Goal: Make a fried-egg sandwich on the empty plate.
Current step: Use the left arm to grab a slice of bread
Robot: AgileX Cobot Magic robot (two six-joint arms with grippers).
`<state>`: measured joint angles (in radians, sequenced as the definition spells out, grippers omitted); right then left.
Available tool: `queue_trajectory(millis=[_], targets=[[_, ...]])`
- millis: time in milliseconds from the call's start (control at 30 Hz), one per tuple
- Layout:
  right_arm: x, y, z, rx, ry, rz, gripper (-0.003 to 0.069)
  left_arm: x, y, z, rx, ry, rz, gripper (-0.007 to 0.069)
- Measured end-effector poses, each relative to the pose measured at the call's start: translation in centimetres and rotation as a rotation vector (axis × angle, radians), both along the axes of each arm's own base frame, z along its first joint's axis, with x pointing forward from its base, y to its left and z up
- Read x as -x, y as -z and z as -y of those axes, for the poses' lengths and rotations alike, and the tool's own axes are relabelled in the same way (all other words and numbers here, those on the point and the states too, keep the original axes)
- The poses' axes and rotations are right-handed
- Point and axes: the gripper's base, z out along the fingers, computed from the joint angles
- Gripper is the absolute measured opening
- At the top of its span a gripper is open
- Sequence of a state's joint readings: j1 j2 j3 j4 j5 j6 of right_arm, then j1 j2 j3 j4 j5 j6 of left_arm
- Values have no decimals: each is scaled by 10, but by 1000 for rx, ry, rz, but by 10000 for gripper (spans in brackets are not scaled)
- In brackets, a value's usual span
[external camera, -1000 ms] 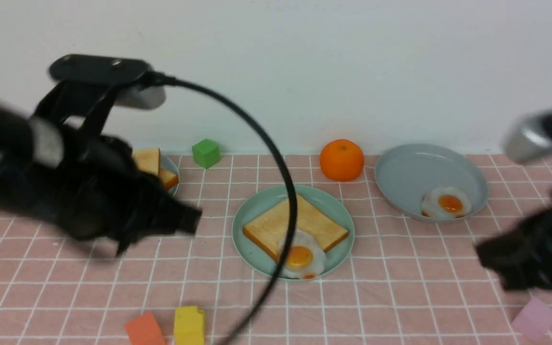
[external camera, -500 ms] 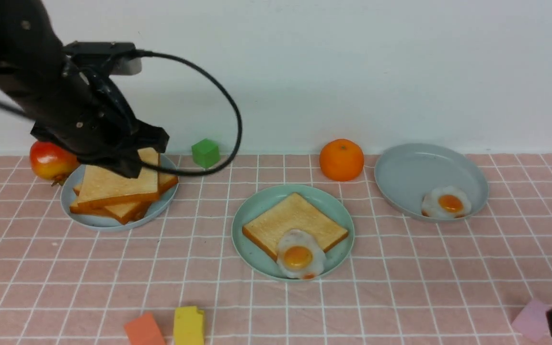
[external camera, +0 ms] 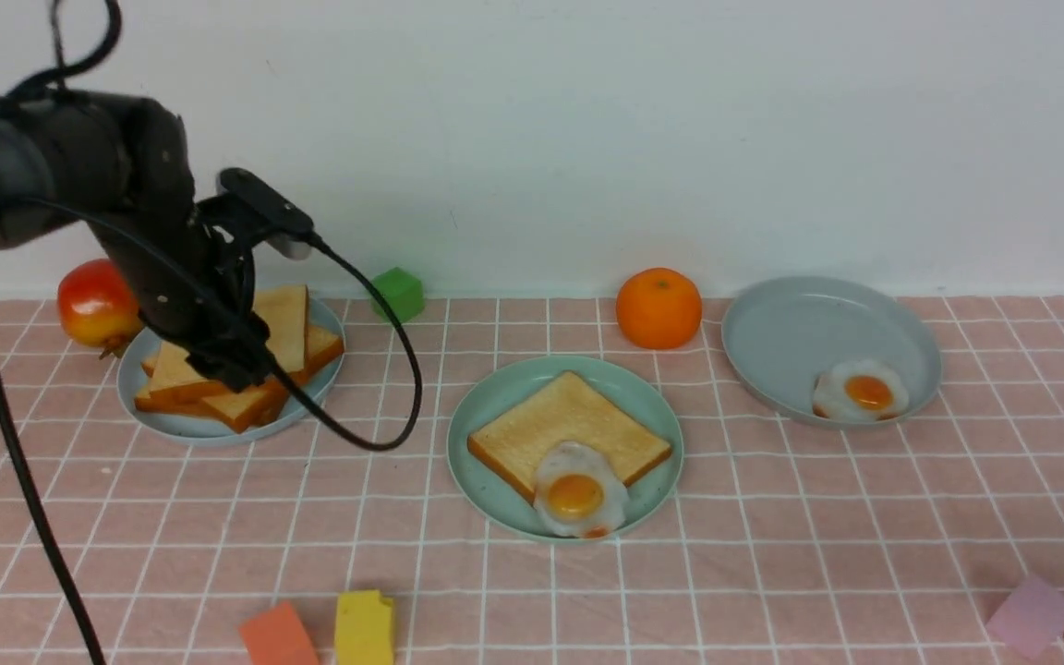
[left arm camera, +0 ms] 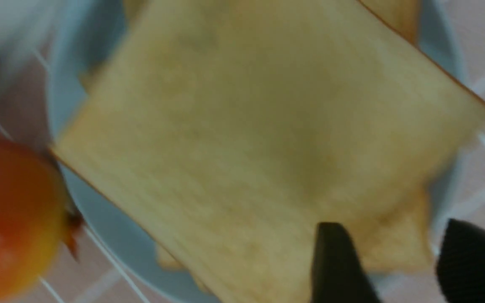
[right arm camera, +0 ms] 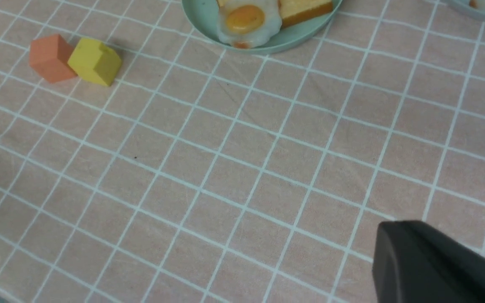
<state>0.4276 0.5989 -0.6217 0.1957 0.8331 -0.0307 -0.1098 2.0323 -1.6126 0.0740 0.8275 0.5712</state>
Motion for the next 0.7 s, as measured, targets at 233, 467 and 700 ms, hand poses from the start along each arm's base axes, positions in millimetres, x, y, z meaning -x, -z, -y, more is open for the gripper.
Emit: queue_trajectory(millis=[233, 467, 700], targets=[[1, 0, -2, -26, -4, -14, 6, -13, 19, -2, -51, 39, 48, 412], [2, -1, -3, -50, -6, -25, 6, -21, 27, -3, -98, 73, 85, 323], [2, -1, -4, -62, -7, -32, 6, -19, 25, 0, -61, 74, 79, 258]])
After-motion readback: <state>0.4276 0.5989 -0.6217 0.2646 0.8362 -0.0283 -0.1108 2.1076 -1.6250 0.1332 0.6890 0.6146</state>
